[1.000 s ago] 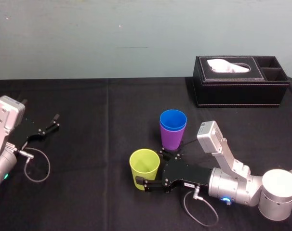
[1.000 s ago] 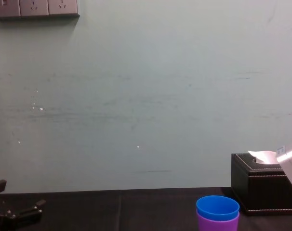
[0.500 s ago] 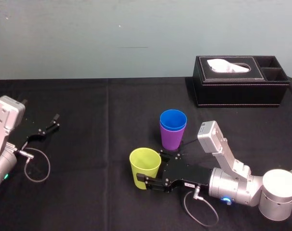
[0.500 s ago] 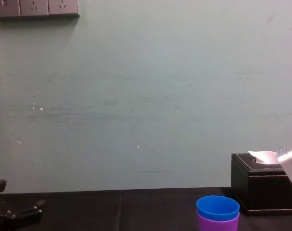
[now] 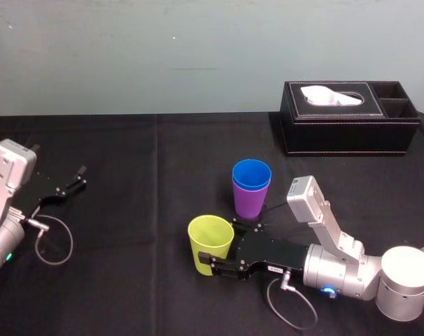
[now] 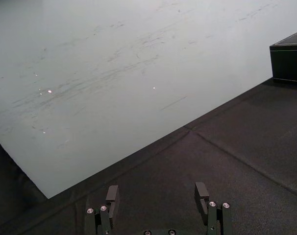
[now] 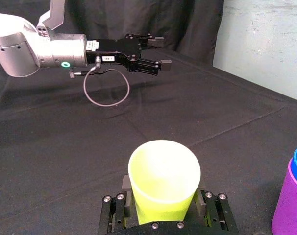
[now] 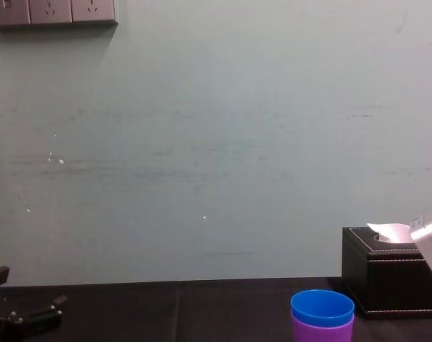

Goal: Stack the three plastic cups sequentially using one hand.

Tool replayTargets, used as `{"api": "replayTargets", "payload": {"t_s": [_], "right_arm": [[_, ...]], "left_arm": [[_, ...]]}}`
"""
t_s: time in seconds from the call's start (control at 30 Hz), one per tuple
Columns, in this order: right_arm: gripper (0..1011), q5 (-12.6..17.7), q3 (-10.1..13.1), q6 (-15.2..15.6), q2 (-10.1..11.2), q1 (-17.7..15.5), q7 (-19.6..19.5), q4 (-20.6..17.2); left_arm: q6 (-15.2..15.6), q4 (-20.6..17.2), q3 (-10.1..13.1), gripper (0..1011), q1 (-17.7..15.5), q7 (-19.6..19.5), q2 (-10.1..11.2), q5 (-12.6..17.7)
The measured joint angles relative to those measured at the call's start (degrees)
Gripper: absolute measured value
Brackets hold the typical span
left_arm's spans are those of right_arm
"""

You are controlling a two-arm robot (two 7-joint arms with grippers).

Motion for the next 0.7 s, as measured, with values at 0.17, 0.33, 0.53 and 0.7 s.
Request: {"api": "replayTargets", "payload": {"t_s": [0.17,0.33,0.53,0.7], "right_arm": [[734,-0.1,0.0,0.0,0.1,-0.1,-0.2,-0.3],[734,-0.6,0.7,0.2,1.2,-1.5,-1.9,-3.3],[734,0.4,2.9,1.9,3.3,-3.5,-3.7,-9.0],[734,1.1,4.2,3.3,4.6,-4.5,-4.8,-12.4]], "left_arm": [[0.0,0.0,0.0,1010,0.0,0.0,0.0,0.0],[0.0,0.0,0.0,1010,0.0,0.0,0.0,0.0],[0.0,0.0,0.0,1010,0.0,0.0,0.0,0.0],[0.0,0.0,0.0,1010,0.0,0.0,0.0,0.0]]}}
